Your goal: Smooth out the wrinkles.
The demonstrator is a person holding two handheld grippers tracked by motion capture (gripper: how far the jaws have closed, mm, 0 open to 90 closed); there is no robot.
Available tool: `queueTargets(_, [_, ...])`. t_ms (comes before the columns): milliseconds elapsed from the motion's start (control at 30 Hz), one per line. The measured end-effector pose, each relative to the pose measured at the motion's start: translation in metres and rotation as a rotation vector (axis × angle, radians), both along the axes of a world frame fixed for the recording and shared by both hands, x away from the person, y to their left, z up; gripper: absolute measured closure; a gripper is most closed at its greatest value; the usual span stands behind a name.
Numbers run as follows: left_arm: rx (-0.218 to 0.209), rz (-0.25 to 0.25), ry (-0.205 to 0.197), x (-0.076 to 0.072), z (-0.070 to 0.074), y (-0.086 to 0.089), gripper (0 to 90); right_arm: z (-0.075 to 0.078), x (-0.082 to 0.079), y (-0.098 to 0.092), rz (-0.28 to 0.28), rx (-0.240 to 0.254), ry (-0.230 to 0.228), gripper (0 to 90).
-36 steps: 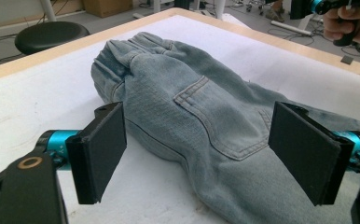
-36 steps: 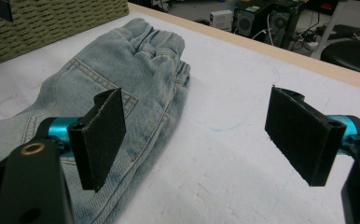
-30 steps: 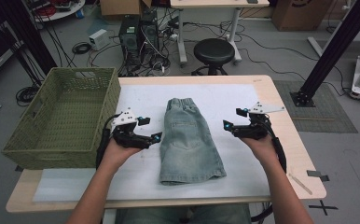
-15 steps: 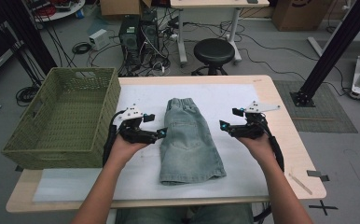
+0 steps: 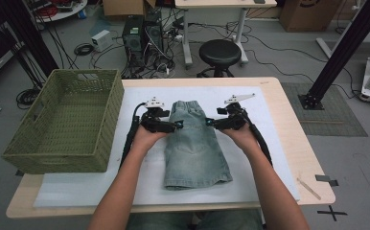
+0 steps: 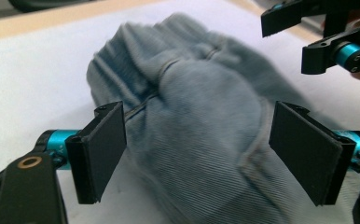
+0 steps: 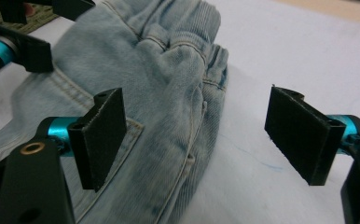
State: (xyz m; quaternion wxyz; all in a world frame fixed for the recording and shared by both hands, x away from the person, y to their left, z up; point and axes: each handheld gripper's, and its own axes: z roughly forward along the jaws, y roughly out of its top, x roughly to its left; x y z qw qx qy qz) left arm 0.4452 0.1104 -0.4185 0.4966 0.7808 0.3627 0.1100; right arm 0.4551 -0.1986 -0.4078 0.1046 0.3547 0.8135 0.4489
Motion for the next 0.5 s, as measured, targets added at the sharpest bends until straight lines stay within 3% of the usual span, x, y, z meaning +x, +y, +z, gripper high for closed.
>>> queueTargets(100, [0.035, 0.019, 0.017, 0.008, -0.009, -0.001, 18.8, -0.011, 0.014, 0.009, -0.003, -0.024, 0.048, 21.4])
queueTargets(200, [0.056, 0.023, 0.061, 0.014, -0.019, 0.001, 18.8, -0.021, 0.021, 0.019, 0.010, -0.064, 0.072, 25.2])
queueTargets(300, [0.061, 0.021, 0.080, 0.016, -0.026, 0.000, 18.8, -0.030, 0.025, 0.027, 0.009, -0.098, 0.087, 25.7])
queueTargets(433, [0.049, 0.018, 0.115, 0.020, -0.034, 0.000, 18.9, -0.040, 0.030, 0.026, 0.015, -0.094, 0.139, 27.2])
queueTargets(500, [0.048, -0.004, 0.111, 0.020, -0.034, -0.001, 24.4, -0.041, 0.030, 0.026, 0.022, -0.086, 0.139, 32.0])
